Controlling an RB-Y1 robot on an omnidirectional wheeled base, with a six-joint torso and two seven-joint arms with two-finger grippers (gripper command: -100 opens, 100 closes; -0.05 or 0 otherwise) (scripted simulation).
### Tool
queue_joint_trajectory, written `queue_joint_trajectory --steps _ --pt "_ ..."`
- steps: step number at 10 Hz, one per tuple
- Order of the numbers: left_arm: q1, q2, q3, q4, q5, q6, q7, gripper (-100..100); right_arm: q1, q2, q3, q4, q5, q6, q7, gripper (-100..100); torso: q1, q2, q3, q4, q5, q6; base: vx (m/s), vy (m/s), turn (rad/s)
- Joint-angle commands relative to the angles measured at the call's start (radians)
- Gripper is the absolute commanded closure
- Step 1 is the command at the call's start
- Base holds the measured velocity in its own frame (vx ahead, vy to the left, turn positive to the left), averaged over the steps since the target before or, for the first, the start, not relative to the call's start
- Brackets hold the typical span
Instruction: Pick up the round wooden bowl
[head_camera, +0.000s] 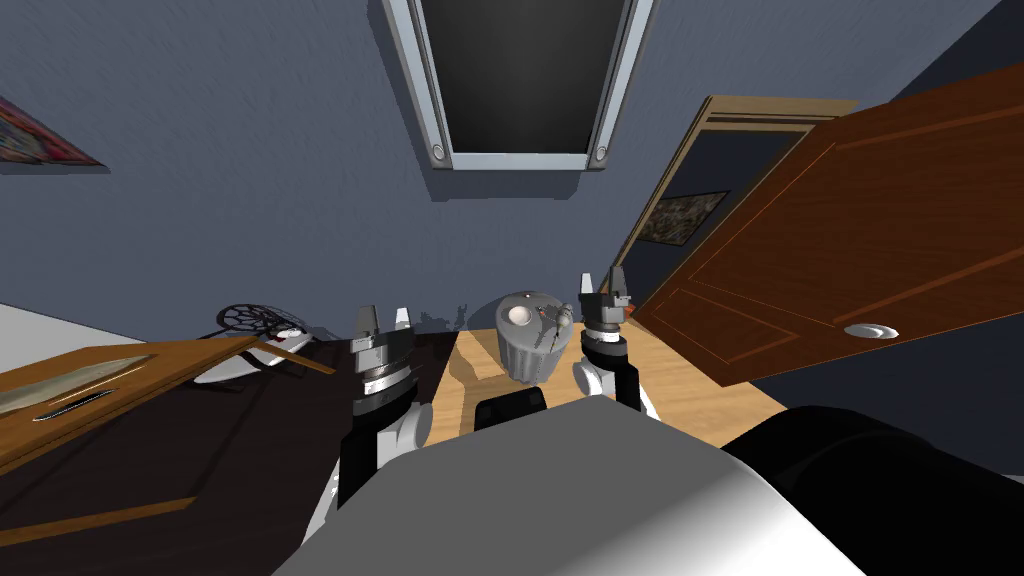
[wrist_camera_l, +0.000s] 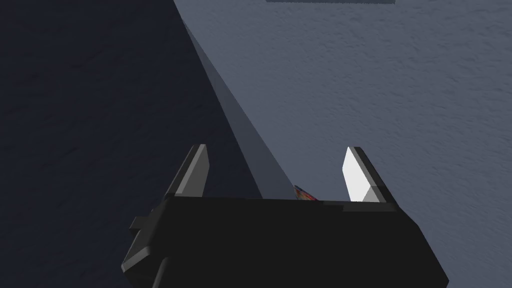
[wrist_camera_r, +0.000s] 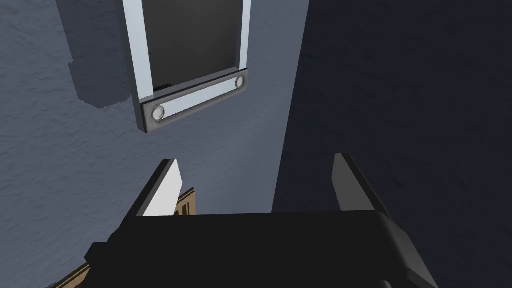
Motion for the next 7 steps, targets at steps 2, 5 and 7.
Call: queue_joint_trajectory --steps 2,5,7 --pt "0.000 0.000 0.000 0.000 0.000 0.000 0.000 0 0.021 -0.059 0.009 0.001 0.015 0.017 0.021 -100 0.000 0.001 0.001 0.000 0.000 0.000 -0.035 0.009 0.016" --pt "0.000 0.000 0.000 0.000 0.000 0.000 0.000 0 0.070 -0.123 0.028 0.012 0.048 0.056 0.078 -100 0.001 0.006 0.004 0.001 0.000 0.000 -0.099 0.025 0.041" --pt "0.000 0.000 0.000 0.000 0.000 0.000 0.000 0 0.114 -0.154 0.042 0.028 0.077 0.091 0.133 -100 0.002 0.008 0.005 0.002 0.000 0.000 -0.118 0.045 0.075"
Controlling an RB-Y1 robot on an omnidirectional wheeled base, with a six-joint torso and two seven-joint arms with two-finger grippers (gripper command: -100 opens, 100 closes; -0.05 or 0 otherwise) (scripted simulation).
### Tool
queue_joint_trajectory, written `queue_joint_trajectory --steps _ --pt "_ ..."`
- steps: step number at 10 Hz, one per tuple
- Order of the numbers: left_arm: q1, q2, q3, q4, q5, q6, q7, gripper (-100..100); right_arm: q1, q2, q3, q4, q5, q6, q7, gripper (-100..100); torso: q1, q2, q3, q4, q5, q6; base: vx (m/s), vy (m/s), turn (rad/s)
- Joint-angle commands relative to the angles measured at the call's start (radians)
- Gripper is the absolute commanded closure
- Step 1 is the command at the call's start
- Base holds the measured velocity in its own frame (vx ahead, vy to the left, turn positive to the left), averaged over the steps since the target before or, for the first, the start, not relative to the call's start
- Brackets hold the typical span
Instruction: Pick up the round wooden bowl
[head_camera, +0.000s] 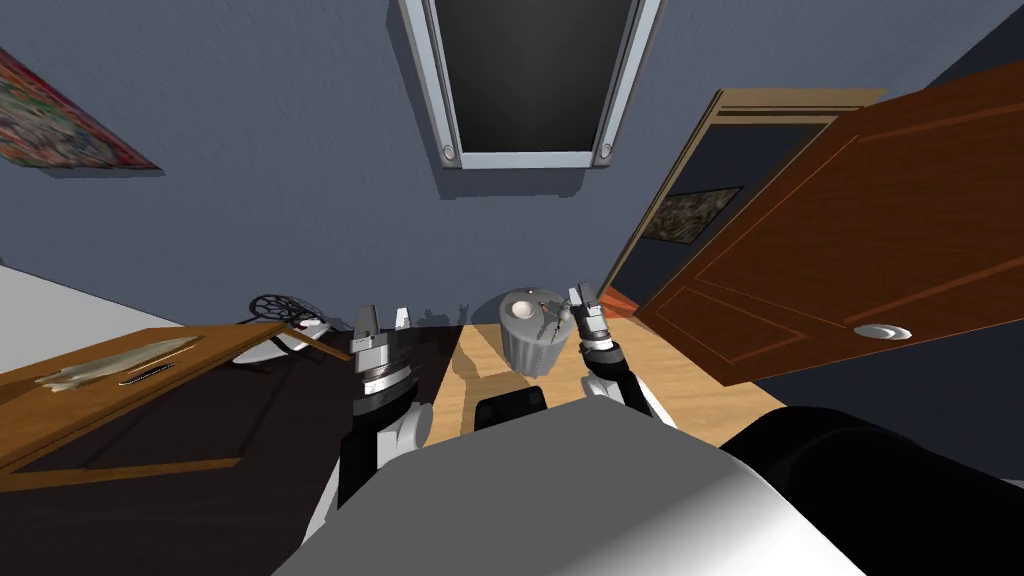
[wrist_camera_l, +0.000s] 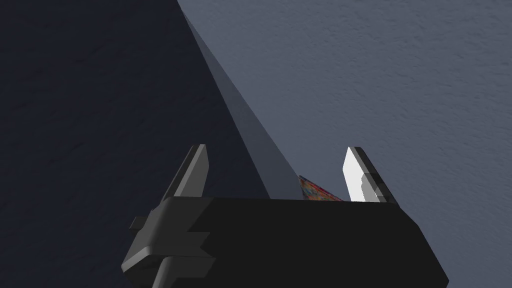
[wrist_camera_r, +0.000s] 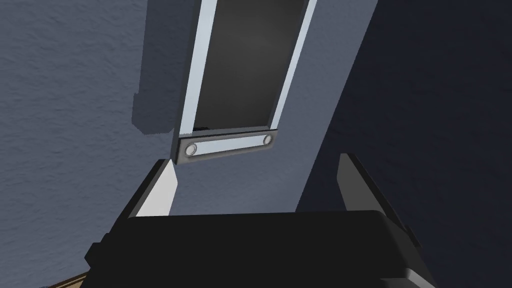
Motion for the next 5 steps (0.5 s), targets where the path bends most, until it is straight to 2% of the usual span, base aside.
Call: queue_joint_trajectory --steps 1,4,5 --pt "0.000 0.000 0.000 0.000 0.000 0.000 0.000 0 0.013 -0.005 0.014 0.008 0.015 0.013 0.030 -100 0.000 0.000 0.000 0.000 0.000 0.000 -0.077 0.034 0.017" --pt "0.000 0.000 0.000 0.000 0.000 0.000 0.000 0 0.091 -0.043 0.027 0.048 0.063 0.076 0.128 -100 0.000 -0.003 -0.002 -0.001 0.000 0.000 -0.080 0.054 0.110" --pt "0.000 0.000 0.000 0.000 0.000 0.000 0.000 0 0.091 -0.043 0.027 0.048 0.063 0.076 0.147 -100 0.001 -0.001 -0.001 0.000 0.000 0.000 -0.075 0.057 0.035"
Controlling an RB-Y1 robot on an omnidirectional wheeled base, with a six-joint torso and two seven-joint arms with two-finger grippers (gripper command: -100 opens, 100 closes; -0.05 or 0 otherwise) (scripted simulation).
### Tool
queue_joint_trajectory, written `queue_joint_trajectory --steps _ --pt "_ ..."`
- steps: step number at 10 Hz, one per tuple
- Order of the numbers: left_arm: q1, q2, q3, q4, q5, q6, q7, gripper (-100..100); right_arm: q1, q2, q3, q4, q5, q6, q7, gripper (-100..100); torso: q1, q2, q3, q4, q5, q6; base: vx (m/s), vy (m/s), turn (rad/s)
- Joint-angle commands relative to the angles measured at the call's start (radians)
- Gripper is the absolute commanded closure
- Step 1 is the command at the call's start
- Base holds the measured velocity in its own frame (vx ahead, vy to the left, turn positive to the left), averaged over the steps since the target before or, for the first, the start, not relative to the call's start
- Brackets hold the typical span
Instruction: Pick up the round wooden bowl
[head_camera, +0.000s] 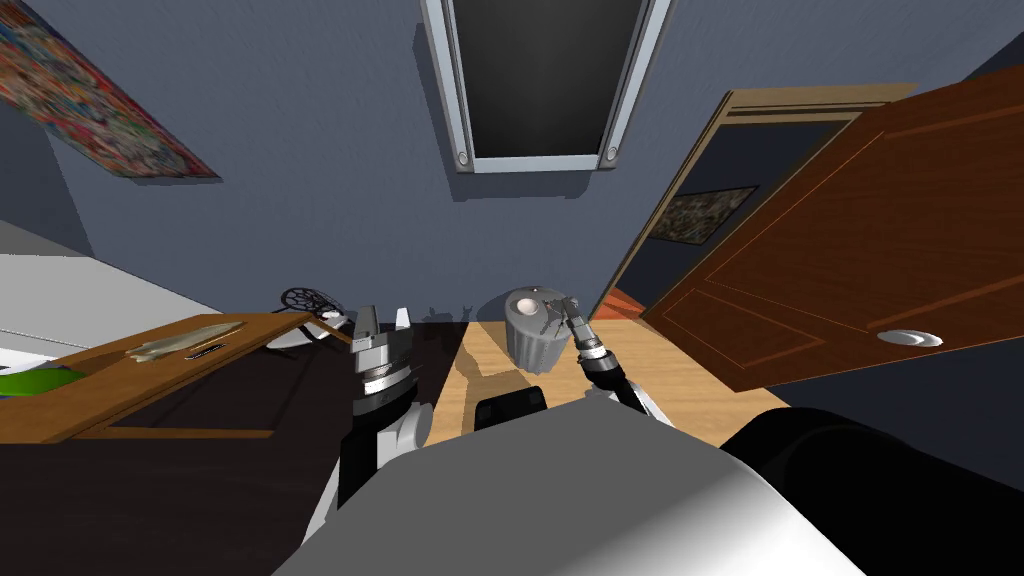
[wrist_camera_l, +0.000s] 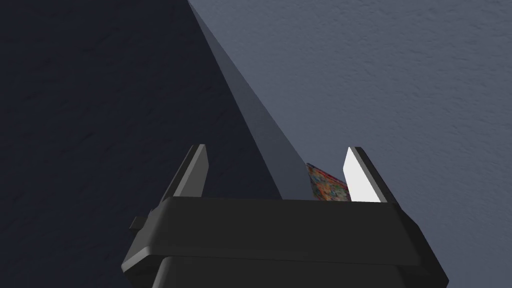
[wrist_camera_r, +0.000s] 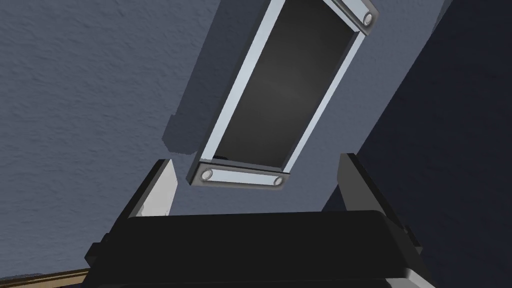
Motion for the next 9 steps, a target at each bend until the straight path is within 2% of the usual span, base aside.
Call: queue_joint_trajectory --steps 1,2,3,4,5,6,7,8,9 --pt "0.000 0.000 0.000 0.000 0.000 0.000 0.000 0 0.036 -0.014 0.002 0.017 0.019 0.028 0.050 -100 0.000 0.000 0.000 0.000 0.000 0.000 -0.058 0.043 0.107" --pt "0.000 0.000 0.000 0.000 0.000 0.000 0.000 0 0.036 -0.014 0.002 0.017 0.019 0.028 0.062 -100 -0.001 -0.001 0.000 0.000 0.000 0.000 -0.036 0.026 0.052" --pt "0.000 0.000 0.000 0.000 0.000 0.000 0.000 0 0.064 -0.026 0.002 0.037 0.035 0.051 0.098 -100 -0.002 -0.002 -0.001 0.000 0.000 0.000 -0.033 0.047 0.124" --pt "0.000 0.000 0.000 0.000 0.000 0.000 0.000 0 0.064 -0.026 0.002 0.037 0.035 0.051 0.111 -100 -0.001 -0.003 -0.002 -0.001 0.000 0.000 -0.026 0.036 0.062" --pt "0.000 0.000 0.000 0.000 0.000 0.000 0.000 0 0.092 -0.037 0.001 0.060 0.051 0.074 0.149 -100 -0.002 -0.003 -0.002 -0.001 0.000 0.000 -0.030 0.050 0.130" --pt "0.000 0.000 0.000 0.000 0.000 0.000 0.000 0 0.092 -0.037 0.001 0.060 0.051 0.074 0.162 -100 -0.001 -0.003 -0.002 -0.001 0.000 0.000 -0.022 0.043 0.065" --pt "0.000 0.000 0.000 0.000 0.000 0.000 0.000 0 0.121 -0.049 -0.001 0.085 0.067 0.097 0.200 -100 -0.001 -0.004 -0.002 -0.001 0.000 0.000 -0.022 0.046 0.135" --pt "0.000 0.000 0.000 0.000 0.000 0.000 0.000 0 0.121 -0.049 -0.001 0.085 0.067 0.097 0.217 -100 -0.001 -0.004 -0.002 -0.001 0.000 0.000 -0.019 0.036 0.081" --pt "0.000 0.000 0.000 0.000 0.000 0.000 0.000 0 0.149 -0.062 -0.005 0.112 0.081 0.120 0.249 -100 -0.002 -0.004 -0.002 -0.001 0.000 0.000 -0.011 0.047 0.140"
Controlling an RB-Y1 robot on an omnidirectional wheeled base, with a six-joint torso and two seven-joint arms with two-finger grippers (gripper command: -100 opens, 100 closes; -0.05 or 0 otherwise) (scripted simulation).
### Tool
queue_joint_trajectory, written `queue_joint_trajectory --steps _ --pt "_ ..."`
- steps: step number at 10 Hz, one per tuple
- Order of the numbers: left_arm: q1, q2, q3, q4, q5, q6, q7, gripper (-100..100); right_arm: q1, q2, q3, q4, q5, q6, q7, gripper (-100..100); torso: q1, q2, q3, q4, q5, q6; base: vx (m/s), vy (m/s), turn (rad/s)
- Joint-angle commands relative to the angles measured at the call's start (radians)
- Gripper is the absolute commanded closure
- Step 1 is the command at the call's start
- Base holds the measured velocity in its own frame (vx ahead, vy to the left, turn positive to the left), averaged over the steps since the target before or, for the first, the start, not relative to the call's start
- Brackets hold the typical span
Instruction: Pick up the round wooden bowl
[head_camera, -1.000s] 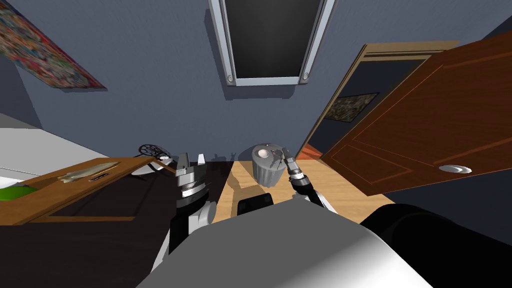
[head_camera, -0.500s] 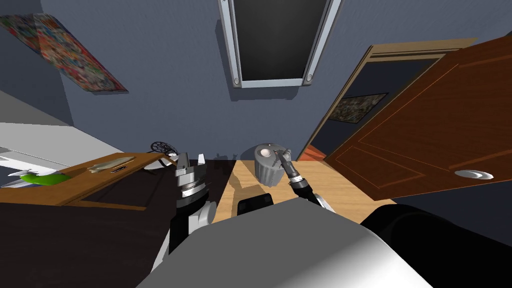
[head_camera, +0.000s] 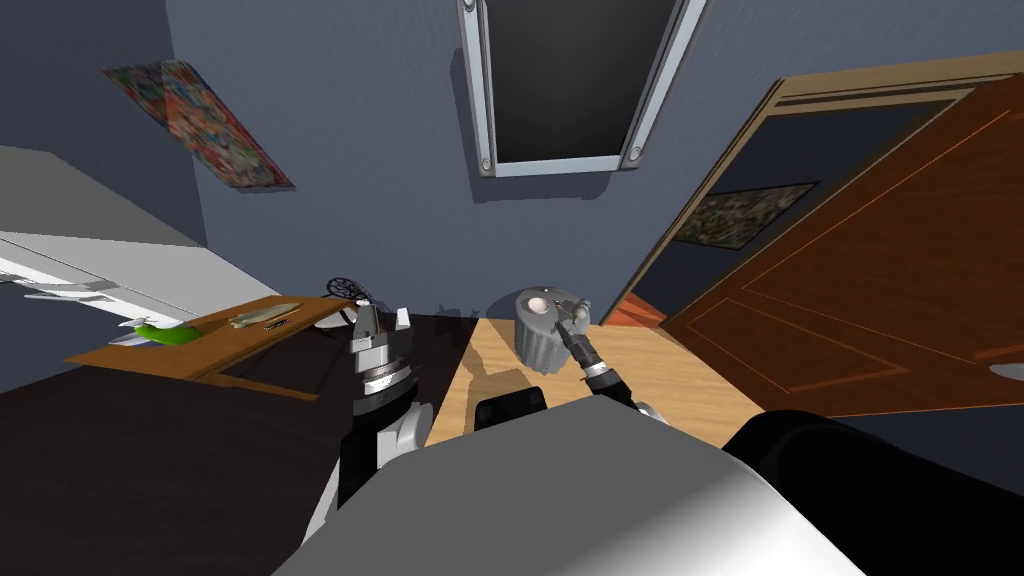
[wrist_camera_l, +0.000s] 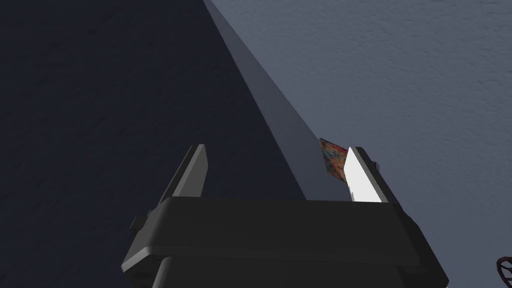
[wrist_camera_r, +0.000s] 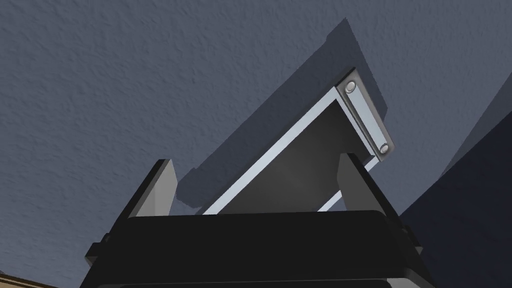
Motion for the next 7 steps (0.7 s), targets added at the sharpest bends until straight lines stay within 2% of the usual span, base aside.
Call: queue_joint_trajectory --steps 1,2,4,5,6,7 --pt "0.000 0.000 0.000 0.000 0.000 0.000 0.000 0 0.009 0.000 0.004 0.023 0.011 0.011 0.050 -100 0.000 0.000 0.000 0.000 0.000 0.000 -0.006 0.037 0.079" --pt "0.000 0.000 0.000 0.000 0.000 0.000 0.000 0 0.036 -0.013 0.000 0.052 0.026 0.034 0.078 -100 0.000 -0.001 0.000 0.000 0.000 0.000 -0.007 0.050 0.168" --pt "0.000 0.000 0.000 0.000 0.000 0.000 0.000 0 0.036 -0.013 0.000 0.052 0.026 0.034 0.109 -100 0.000 -0.001 0.000 0.000 0.000 0.000 0.002 0.030 0.034" --pt "0.000 0.000 0.000 0.000 0.000 0.000 0.000 0 0.063 -0.028 -0.006 0.083 0.039 0.056 0.148 -100 -0.001 -0.001 -0.001 0.000 0.000 0.000 0.011 0.044 0.165" --pt "0.000 0.000 0.000 0.000 0.000 0.000 0.000 0 0.063 -0.028 -0.006 0.083 0.039 0.056 0.169 -100 -0.001 -0.002 -0.001 0.000 0.000 0.000 0.010 0.039 0.091" --pt "0.000 0.000 0.000 0.000 0.000 0.000 0.000 0 0.089 -0.043 -0.012 0.116 0.052 0.078 0.196 -100 -0.001 -0.002 -0.001 0.000 0.000 0.000 0.016 0.043 0.201"
